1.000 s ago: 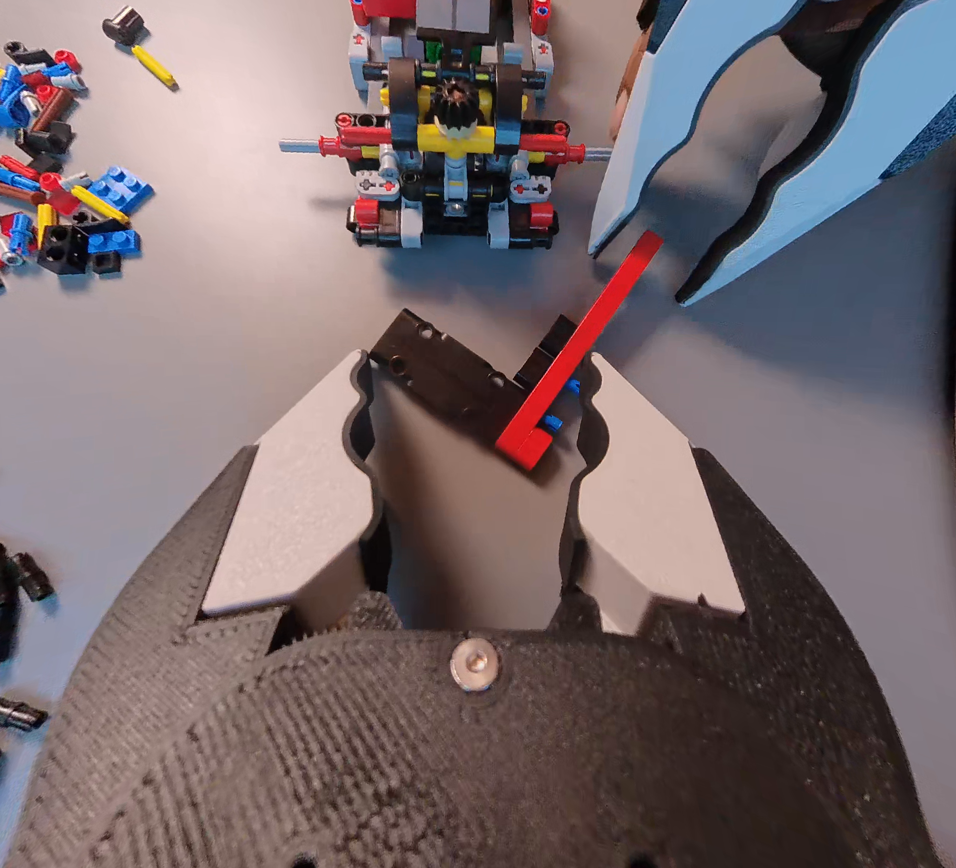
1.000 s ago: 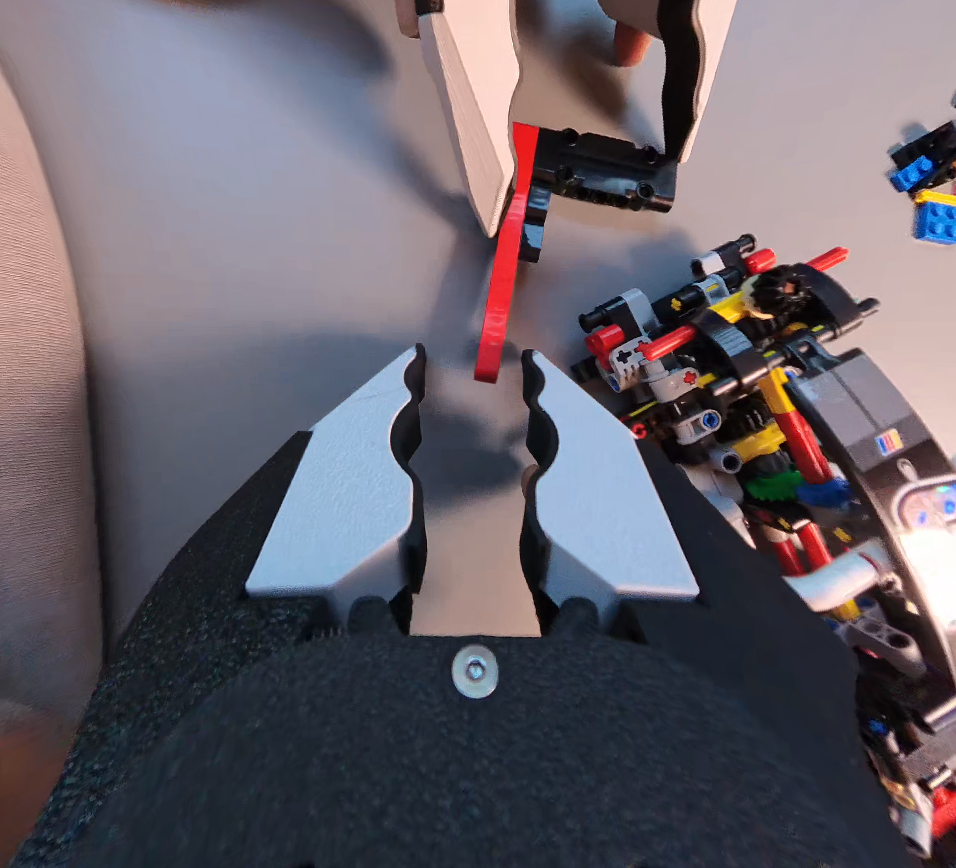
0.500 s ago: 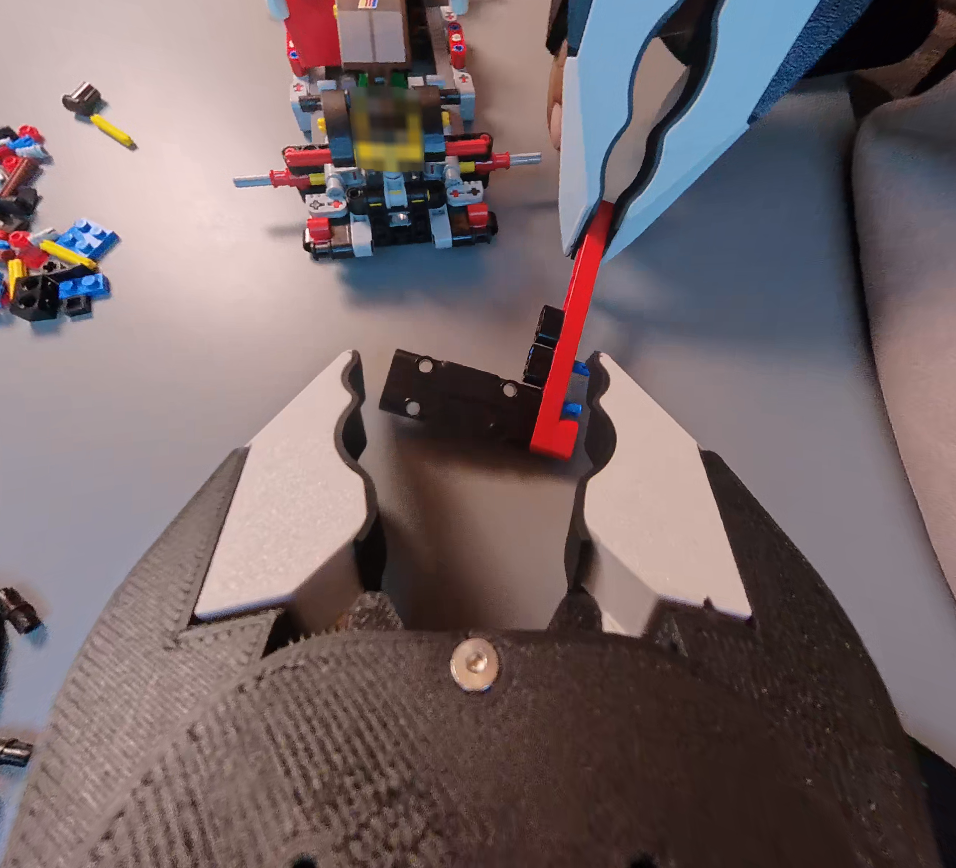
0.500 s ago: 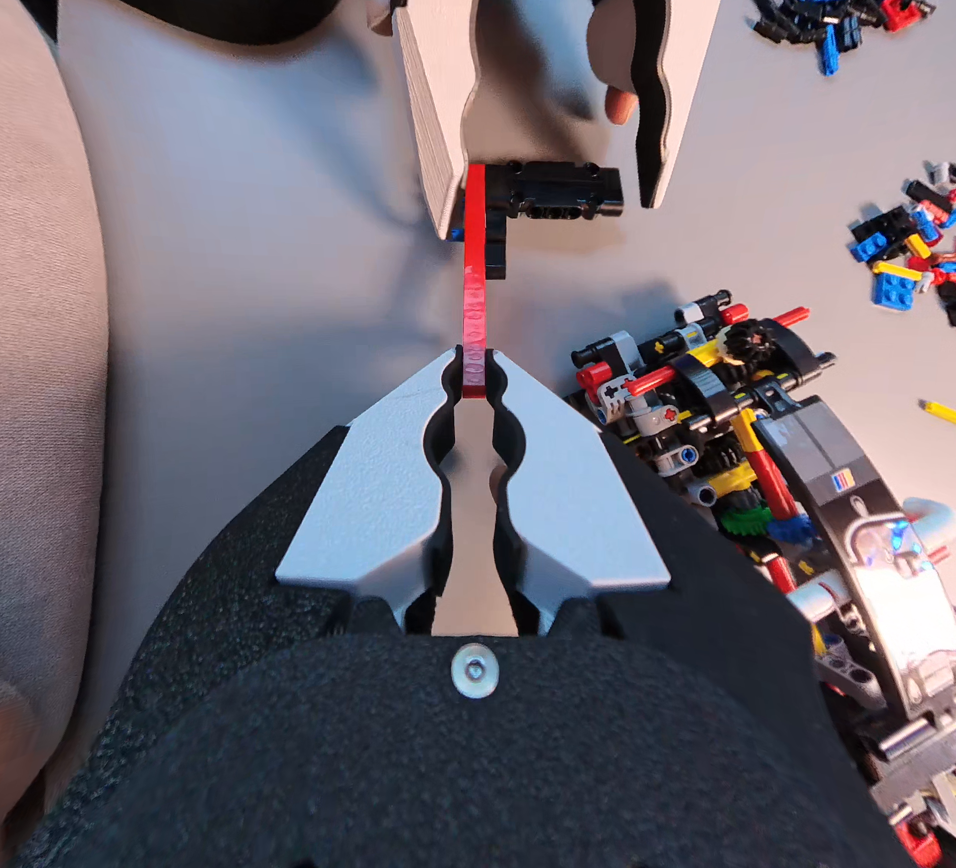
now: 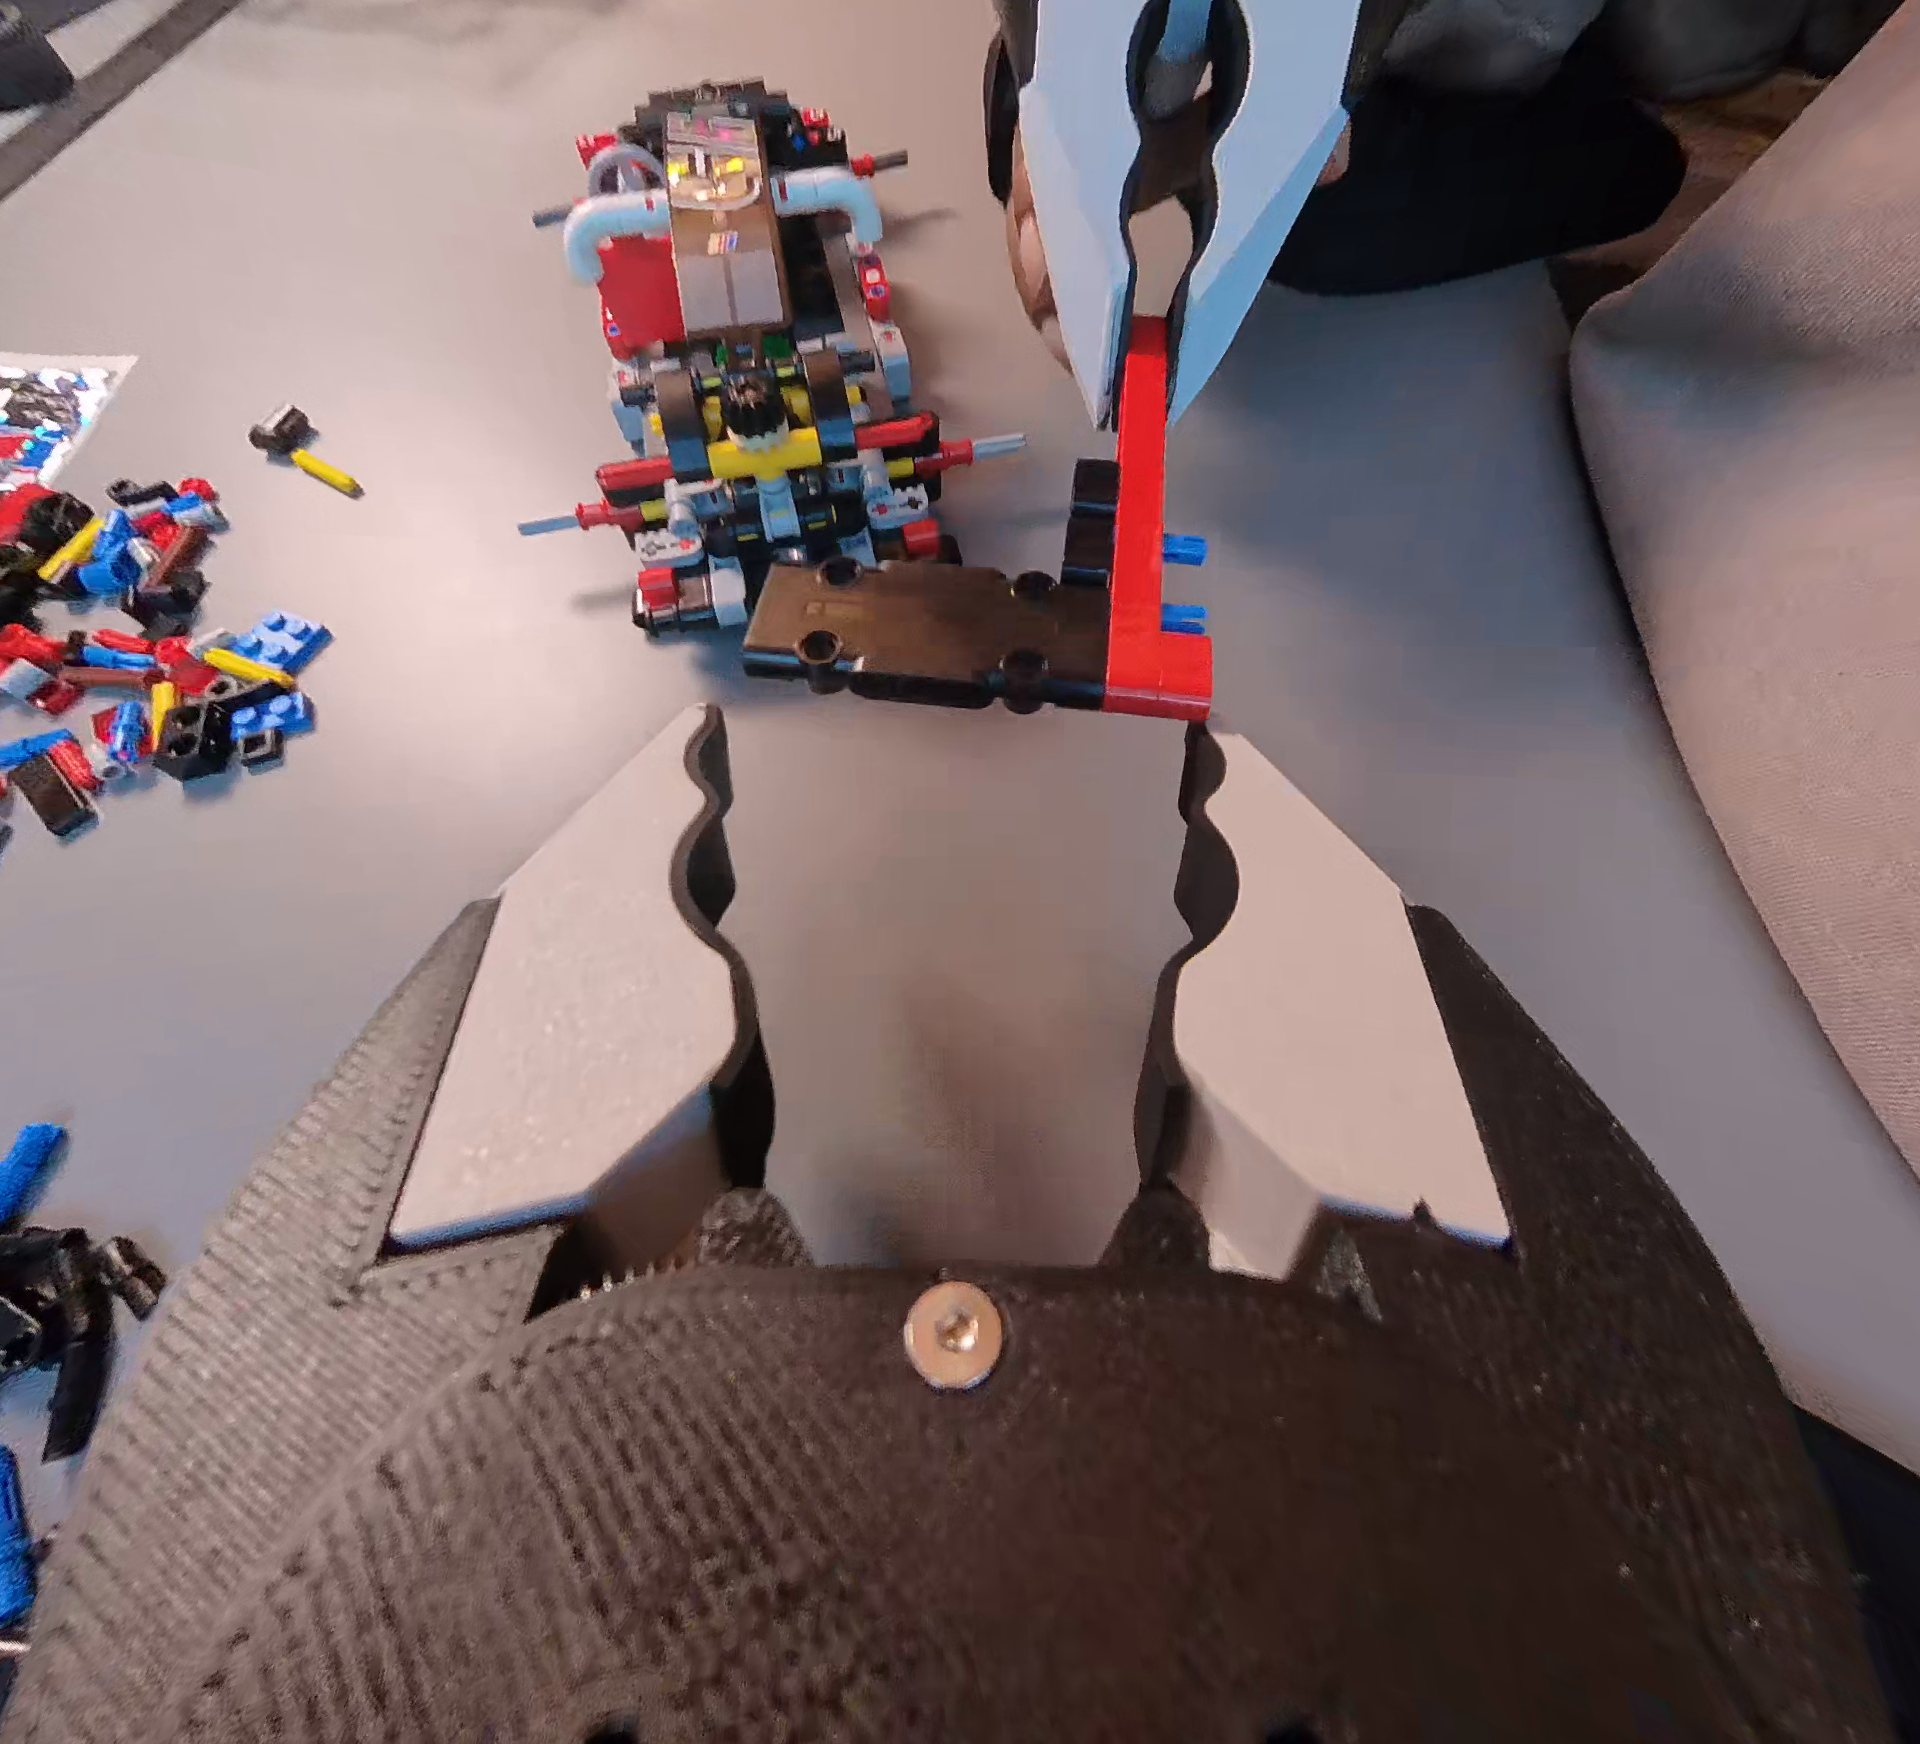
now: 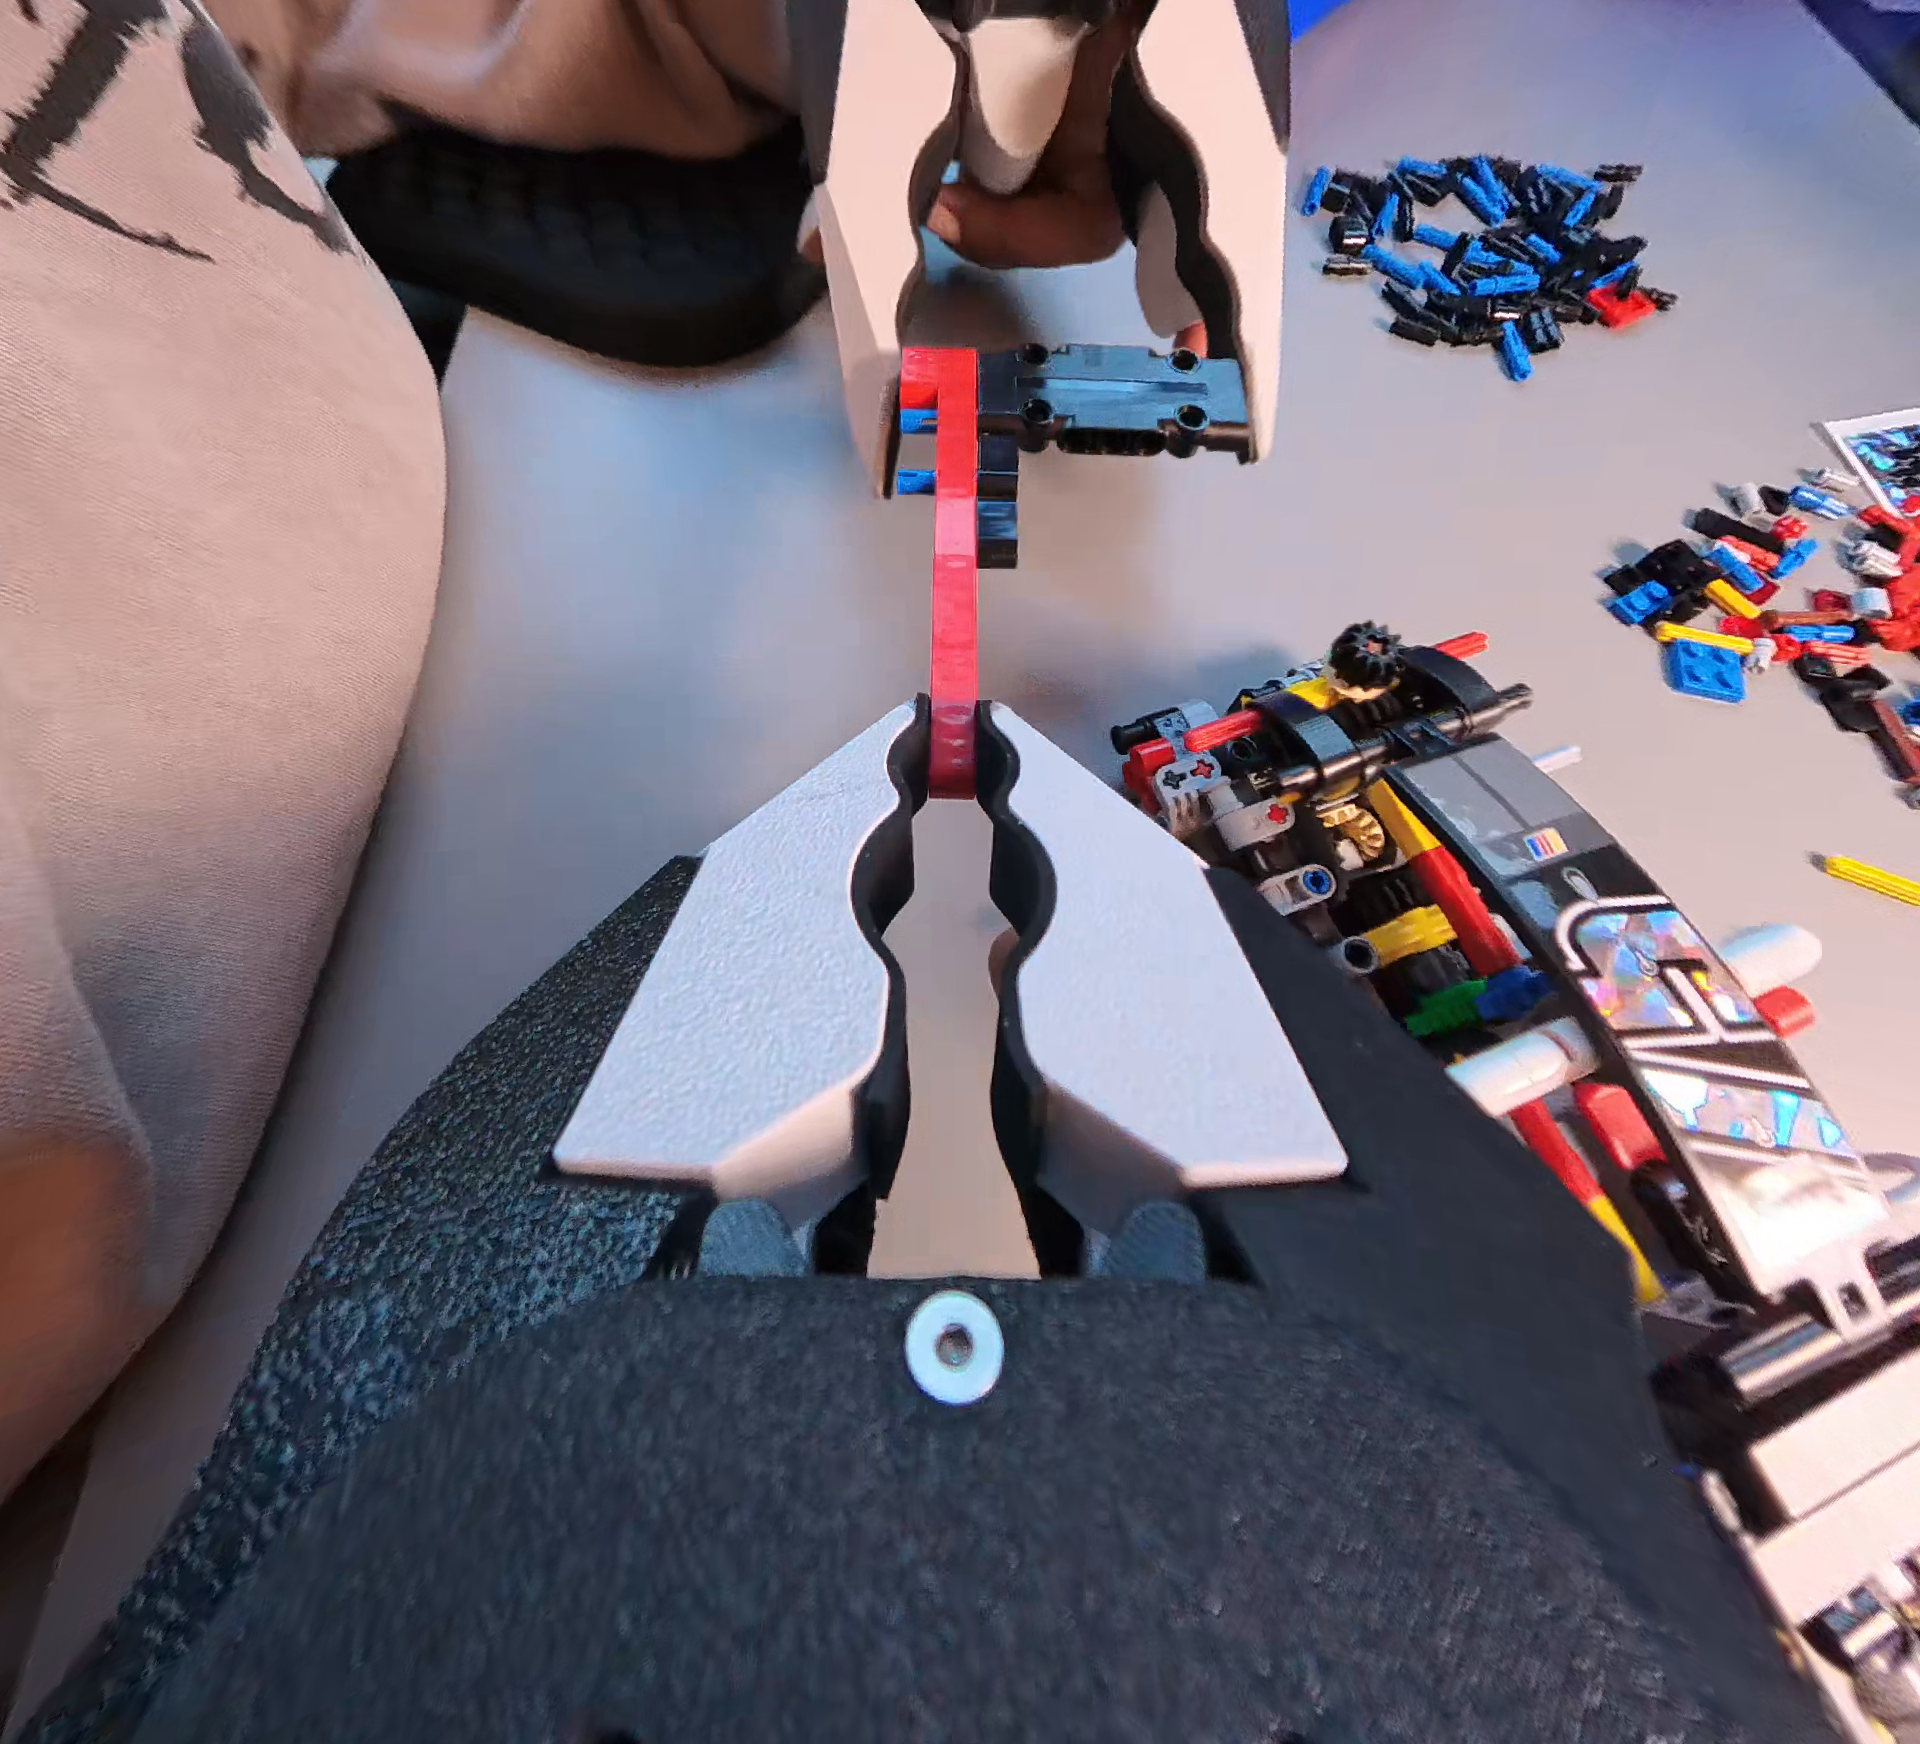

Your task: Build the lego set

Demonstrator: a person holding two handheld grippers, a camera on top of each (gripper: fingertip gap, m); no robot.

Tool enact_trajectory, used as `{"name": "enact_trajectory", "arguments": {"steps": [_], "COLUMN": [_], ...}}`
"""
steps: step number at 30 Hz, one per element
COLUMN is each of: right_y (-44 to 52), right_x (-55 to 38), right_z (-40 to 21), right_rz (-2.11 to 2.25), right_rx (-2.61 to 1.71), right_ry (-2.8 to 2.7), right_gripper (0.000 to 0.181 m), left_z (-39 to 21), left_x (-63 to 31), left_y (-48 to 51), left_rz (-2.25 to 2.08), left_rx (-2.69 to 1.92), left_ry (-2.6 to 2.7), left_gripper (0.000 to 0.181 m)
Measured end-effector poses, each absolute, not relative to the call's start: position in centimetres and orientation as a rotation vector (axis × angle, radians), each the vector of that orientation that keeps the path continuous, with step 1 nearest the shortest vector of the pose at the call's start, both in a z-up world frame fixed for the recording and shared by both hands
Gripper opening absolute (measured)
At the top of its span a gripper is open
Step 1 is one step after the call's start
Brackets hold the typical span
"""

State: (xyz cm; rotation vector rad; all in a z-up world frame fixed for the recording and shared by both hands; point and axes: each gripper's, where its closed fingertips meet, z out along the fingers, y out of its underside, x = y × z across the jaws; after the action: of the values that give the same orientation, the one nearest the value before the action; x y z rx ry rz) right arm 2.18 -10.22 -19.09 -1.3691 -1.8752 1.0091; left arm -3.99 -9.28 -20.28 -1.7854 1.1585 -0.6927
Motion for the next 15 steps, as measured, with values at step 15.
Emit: {"name": "enact_trajectory", "arguments": {"steps": [15], "right_y": [-10.7], "right_x": [2.6], "right_z": [-18.8], "right_rz": [1.112], "right_rx": [-1.302], "right_ry": [-1.891], "right_gripper": [0.005], "left_z": [-18.1], "left_x": [-2.6], "left_y": [-10.3], "left_rz": [-0.883], "left_rx": [-1.695], "left_ry": [1.097], "left_gripper": [0.081]}}
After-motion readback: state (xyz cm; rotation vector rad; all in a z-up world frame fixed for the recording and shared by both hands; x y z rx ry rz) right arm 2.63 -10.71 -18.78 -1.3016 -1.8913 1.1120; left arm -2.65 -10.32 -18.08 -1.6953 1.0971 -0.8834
